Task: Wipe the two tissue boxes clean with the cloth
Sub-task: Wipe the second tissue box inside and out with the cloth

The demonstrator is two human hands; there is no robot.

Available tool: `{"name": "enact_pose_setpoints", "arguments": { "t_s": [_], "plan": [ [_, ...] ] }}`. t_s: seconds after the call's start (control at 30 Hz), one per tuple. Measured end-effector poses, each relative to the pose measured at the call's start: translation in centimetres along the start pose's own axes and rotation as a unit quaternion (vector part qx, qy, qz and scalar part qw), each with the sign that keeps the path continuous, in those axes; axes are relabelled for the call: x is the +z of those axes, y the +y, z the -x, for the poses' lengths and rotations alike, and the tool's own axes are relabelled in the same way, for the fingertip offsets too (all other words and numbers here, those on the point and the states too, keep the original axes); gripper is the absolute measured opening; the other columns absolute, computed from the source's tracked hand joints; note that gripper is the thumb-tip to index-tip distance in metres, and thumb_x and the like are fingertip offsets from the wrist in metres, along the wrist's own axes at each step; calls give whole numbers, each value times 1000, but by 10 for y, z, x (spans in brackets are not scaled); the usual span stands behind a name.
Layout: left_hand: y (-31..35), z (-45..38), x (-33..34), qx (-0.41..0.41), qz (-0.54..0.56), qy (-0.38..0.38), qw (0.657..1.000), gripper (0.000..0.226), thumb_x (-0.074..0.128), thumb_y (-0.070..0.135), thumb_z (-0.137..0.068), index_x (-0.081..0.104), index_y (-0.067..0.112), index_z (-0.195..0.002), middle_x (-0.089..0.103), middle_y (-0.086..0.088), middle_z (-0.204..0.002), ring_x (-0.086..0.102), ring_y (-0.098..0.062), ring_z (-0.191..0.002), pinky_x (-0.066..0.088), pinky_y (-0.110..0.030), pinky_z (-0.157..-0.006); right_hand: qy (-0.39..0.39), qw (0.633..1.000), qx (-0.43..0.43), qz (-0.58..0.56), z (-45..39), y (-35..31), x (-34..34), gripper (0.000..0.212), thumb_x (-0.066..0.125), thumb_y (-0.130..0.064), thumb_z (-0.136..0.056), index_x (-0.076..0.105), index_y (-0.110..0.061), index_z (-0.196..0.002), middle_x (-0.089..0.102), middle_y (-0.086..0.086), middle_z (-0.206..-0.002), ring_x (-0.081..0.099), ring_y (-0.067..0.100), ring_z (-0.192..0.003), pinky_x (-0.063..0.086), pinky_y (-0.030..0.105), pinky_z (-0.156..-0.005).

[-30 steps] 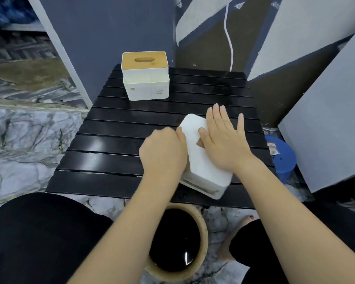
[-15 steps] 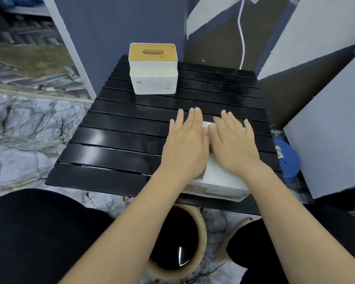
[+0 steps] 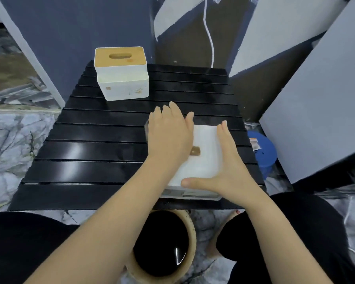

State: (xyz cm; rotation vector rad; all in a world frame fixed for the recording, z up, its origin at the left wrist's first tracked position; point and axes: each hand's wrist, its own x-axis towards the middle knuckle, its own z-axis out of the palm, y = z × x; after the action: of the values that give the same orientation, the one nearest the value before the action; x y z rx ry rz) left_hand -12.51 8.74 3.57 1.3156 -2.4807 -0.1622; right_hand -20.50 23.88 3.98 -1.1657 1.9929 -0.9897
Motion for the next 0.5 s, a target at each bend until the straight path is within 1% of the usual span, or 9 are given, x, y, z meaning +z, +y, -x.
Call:
{"name": "enact_pose_setpoints", "arguments": {
  "t_s": [0.07, 0.17, 0.2, 0.27, 0.3, 0.37, 0.4, 0.43, 0.5],
  "plan": [
    [17, 7, 4, 10, -19, -16, 1000, 84, 1, 48, -98, 39, -8, -148, 55, -26, -140, 45, -42, -136, 28, -50, -120, 2, 1000, -10, -7, -3, 3, 3, 160, 95, -54, -46, -17, -38, -160, -23, -31, -165, -13, -14, -151, 7, 14, -118],
    [41, 19, 4, 81, 6, -58, 995, 86, -9, 43, -93, 24, -5, -156, 32, -24, -160, 25, -35, -151, 12, -45, -126, -12, 999, -40, -35, -7, 11, 2, 161, 102, -30, -55, -18, -29, -162, -5, -43, -158, -1, -25, -146, 15, 0, -112],
    [42, 21, 3, 119, 12, -74, 990, 79, -6, 40, -96, 21, -4, -157, 27, -22, -163, 20, -32, -153, 9, -43, -126, -18, 998, -44, -39, -8, 13, 1, 161, 102, -27, -55, -18, -29, -162, -2, -44, -158, 1, -27, -144, 16, 0, -114],
    [35, 24, -4, 191, 61, -103, 974, 59, 13, 30, -107, 21, 1, -158, 23, -17, -166, 17, -25, -155, 6, -35, -126, -22, 999, -42, -18, -7, 11, -2, 164, 101, -43, -49, -17, -33, -161, -14, -33, -165, -8, -20, -149, 10, 5, -118],
    [29, 25, -9, 219, 96, -115, 964, 54, 23, 26, -109, 23, 3, -159, 23, -14, -167, 17, -22, -155, 4, -31, -125, -27, 999, -40, -3, -6, 8, -4, 165, 99, -50, -45, -16, -33, -162, -23, -29, -165, -13, -19, -149, 7, 3, -115],
    [16, 32, -17, 260, 171, -138, 940, 52, 38, 18, -106, 32, 8, -157, 34, -8, -163, 27, -17, -151, 8, -24, -122, -40, 998, -40, -1, -6, 7, -8, 166, 100, -46, -46, -19, -30, -162, -32, -29, -160, -14, -31, -139, 10, -9, -104],
    [9, 38, -21, 270, 208, -143, 929, 53, 43, 15, -103, 38, 10, -155, 45, -5, -158, 36, -14, -144, 17, -24, -121, -48, 998, -36, -9, -5, 7, -10, 167, 101, -38, -49, -22, -27, -161, -33, -30, -157, -13, -39, -130, 13, -12, -99],
    [3, 43, -24, 275, 239, -140, 921, 53, 47, 13, -100, 45, 14, -153, 56, 0, -149, 45, -10, -134, 30, -28, -117, -55, 998, -29, -15, -5, 7, -10, 167, 101, -34, -50, -24, -25, -160, -34, -29, -156, -14, -41, -127, 15, -11, -100],
    [-9, 53, -28, 272, 289, -140, 907, 51, 53, 13, -90, 62, 22, -140, 71, 5, -127, 59, -8, -116, 45, -36, -107, -66, 997, -23, -15, -5, 7, -10, 168, 101, -39, -49, -25, -29, -160, -36, -22, -161, -20, -25, -141, 14, 7, -119]
  ]
}}
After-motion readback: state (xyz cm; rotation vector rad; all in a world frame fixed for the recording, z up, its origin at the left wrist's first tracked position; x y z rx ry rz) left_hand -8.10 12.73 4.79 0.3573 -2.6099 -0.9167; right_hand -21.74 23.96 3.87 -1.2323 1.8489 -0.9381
